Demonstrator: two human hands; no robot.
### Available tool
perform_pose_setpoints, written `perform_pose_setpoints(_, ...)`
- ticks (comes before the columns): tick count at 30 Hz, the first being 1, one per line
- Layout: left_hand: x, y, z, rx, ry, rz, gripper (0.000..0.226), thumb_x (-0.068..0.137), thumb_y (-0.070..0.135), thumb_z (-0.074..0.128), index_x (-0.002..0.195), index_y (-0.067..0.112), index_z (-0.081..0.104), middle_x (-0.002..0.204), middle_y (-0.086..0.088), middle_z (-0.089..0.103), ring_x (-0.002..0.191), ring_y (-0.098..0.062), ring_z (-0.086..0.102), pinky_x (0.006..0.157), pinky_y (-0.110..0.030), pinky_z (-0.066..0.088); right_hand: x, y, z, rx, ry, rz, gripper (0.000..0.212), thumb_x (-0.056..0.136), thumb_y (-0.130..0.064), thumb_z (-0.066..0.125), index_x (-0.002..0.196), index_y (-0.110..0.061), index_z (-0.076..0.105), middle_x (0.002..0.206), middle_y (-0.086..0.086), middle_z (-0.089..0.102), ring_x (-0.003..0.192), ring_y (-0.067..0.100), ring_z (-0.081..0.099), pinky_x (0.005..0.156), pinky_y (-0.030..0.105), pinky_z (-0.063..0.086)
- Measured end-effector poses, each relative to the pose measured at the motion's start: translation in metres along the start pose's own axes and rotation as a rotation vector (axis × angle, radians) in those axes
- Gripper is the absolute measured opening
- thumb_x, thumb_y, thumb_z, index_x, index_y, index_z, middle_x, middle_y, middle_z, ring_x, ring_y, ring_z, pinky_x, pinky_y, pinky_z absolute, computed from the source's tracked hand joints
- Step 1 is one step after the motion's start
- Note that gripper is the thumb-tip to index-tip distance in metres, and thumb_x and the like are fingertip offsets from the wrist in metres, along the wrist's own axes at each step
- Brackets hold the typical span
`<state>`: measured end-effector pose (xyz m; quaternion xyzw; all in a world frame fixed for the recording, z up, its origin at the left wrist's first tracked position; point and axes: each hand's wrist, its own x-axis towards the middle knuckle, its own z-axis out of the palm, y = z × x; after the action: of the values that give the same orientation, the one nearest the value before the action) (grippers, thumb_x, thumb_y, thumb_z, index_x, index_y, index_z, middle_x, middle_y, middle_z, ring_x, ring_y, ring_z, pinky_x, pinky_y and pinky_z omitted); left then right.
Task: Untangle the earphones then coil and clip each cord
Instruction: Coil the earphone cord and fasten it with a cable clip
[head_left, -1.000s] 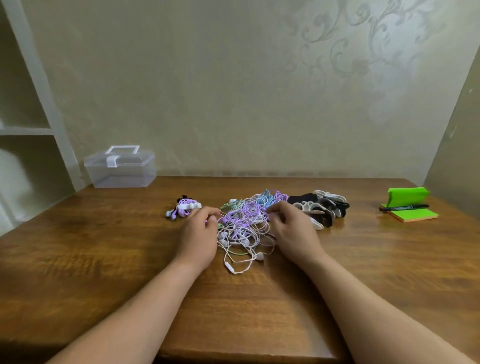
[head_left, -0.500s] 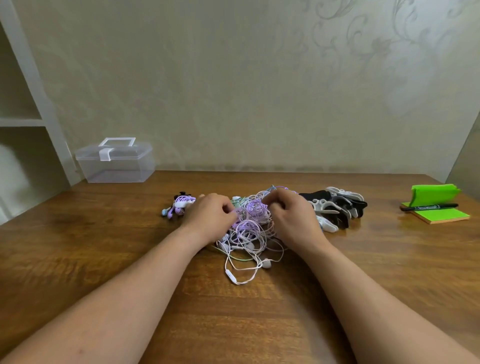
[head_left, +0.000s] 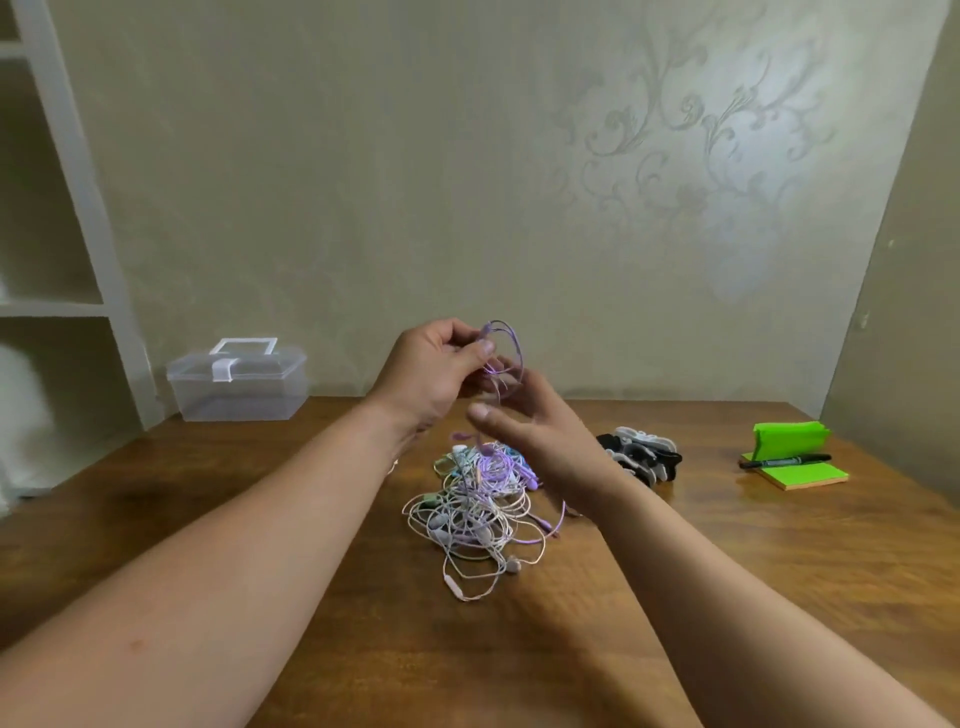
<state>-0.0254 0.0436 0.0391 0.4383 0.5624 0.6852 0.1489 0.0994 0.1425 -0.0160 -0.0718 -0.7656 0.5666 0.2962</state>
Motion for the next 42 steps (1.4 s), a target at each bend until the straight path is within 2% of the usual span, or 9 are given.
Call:
perform_pose_setpoints(4, -0.014, 0.04, 0.006, -0.217, 0.064, -0.061, 0.007, 0.101, 0.007, 0.062, 0.095, 0.011, 0.062, 0.079, -0.009, 0.075, 0.06, -0.018, 0.069, 0.055, -0.028, 0.059, -0.005, -0.037, 0.007, -0.082, -0.003, -0.02, 0.019, 0.104, -0.019, 0.064, 0.118, -0.007, 0.071, 0.091, 0.01, 0.076, 0.087, 0.015, 0.074, 0.082, 0.029, 0.057)
perform_pose_setpoints(8, -0.031, 0.055, -0.013, -0.32, 0.19, -0.139, 0.007, 0.102, 0.012, 0.059, 0.095, 0.011, 0.056, 0.076, -0.012, 0.072, 0.066, -0.022, 0.072, 0.064, -0.032, 0.058, -0.017, -0.049, -0.014, -0.009, 0.144, 0.0, 0.019, 0.103, -0.021, 0.065, 0.101, -0.003, 0.07, 0.061, 0.002, 0.053, 0.056, 0.02, 0.054, 0.06, 0.037, 0.049)
perform_pose_setpoints(20, -0.13, -0.052, -0.018, -0.24, 0.114, -0.594, 0.007, 0.104, 0.016, 0.058, 0.103, 0.01, 0.057, 0.081, -0.008, 0.071, 0.057, -0.016, 0.064, 0.046, -0.022, 0.049, -0.1, 0.03, -0.022, 0.352, 0.179, 0.434, 0.026, 0.103, -0.014, 0.047, 0.115, -0.003, 0.068, 0.072, 0.001, 0.051, 0.052, 0.008, 0.032, 0.04, 0.02, 0.019)
perform_pose_setpoints(24, -0.136, -0.074, -0.018, 0.401, 0.208, -0.381, 0.05, 0.093, 0.022, 0.071, 0.137, 0.013, 0.049, 0.134, -0.005, 0.05, 0.109, -0.022, 0.058, 0.077, -0.025, 0.056, -0.097, 0.032, -0.017, 0.49, 0.205, 0.386, 0.026, 0.098, 0.004, 0.038, 0.101, -0.004, 0.063, 0.077, 0.004, 0.058, 0.052, 0.008, 0.033, 0.039, 0.017, 0.022)
perform_pose_setpoints(26, -0.141, -0.071, -0.012, 0.71, 0.299, -0.044, 0.048, 0.088, 0.02, 0.07, 0.133, 0.017, 0.053, 0.131, -0.002, 0.047, 0.115, -0.023, 0.054, 0.097, -0.036, 0.051, -0.09, 0.031, -0.016, 0.57, 0.205, 0.364, 0.023, 0.105, -0.001, 0.039, 0.101, -0.008, 0.06, 0.079, 0.003, 0.06, 0.056, 0.007, 0.036, 0.042, 0.016, 0.024)
perform_pose_setpoints(29, -0.15, -0.065, 0.017, 0.742, 0.167, 0.357, 0.016, 0.087, 0.021, 0.065, 0.102, 0.019, 0.064, 0.1, 0.005, 0.061, 0.092, -0.016, 0.058, 0.084, -0.041, 0.052, -0.076, 0.027, -0.01, 0.745, 0.225, 0.378, 0.016, 0.108, -0.01, 0.041, 0.098, -0.011, 0.054, 0.077, 0.002, 0.058, 0.055, 0.006, 0.037, 0.043, 0.015, 0.025)
perform_pose_setpoints(35, -0.148, -0.08, 0.054, 0.493, -0.173, -0.062, 0.053, 0.08, 0.066, 0.061, 0.122, 0.036, 0.054, 0.097, 0.011, 0.072, 0.092, -0.01, 0.068, 0.086, -0.038, 0.055, -0.067, 0.001, -0.004, 1.007, 0.327, 0.382, 0.021, 0.108, -0.005, 0.04, 0.093, -0.002, 0.055, 0.073, 0.007, 0.058, 0.056, 0.01, 0.044, 0.042, 0.016, 0.04)
perform_pose_setpoints(39, -0.133, -0.067, 0.038, 0.454, -0.188, 0.009, 0.019, 0.095, 0.033, 0.07, 0.08, 0.022, 0.068, 0.065, 0.01, 0.062, 0.06, -0.009, 0.051, 0.064, -0.032, 0.044, -0.07, -0.005, -0.023, 0.928, 0.425, 0.364, 0.028, 0.11, -0.003, 0.032, 0.088, -0.006, 0.049, 0.072, 0.005, 0.044, 0.057, 0.012, 0.039, 0.047, 0.018, 0.042)
perform_pose_setpoints(42, -0.111, -0.032, 0.014, 0.324, -0.194, -0.024, 0.019, 0.099, 0.021, 0.069, 0.082, 0.014, 0.069, 0.067, 0.0, 0.059, 0.062, -0.012, 0.051, 0.06, -0.025, 0.043, -0.078, -0.006, -0.039, 0.826, 0.49, 0.408, 0.03, 0.111, 0.0, 0.031, 0.086, -0.003, 0.049, 0.078, 0.012, 0.057, 0.068, 0.019, 0.06, 0.065, 0.03, 0.06)
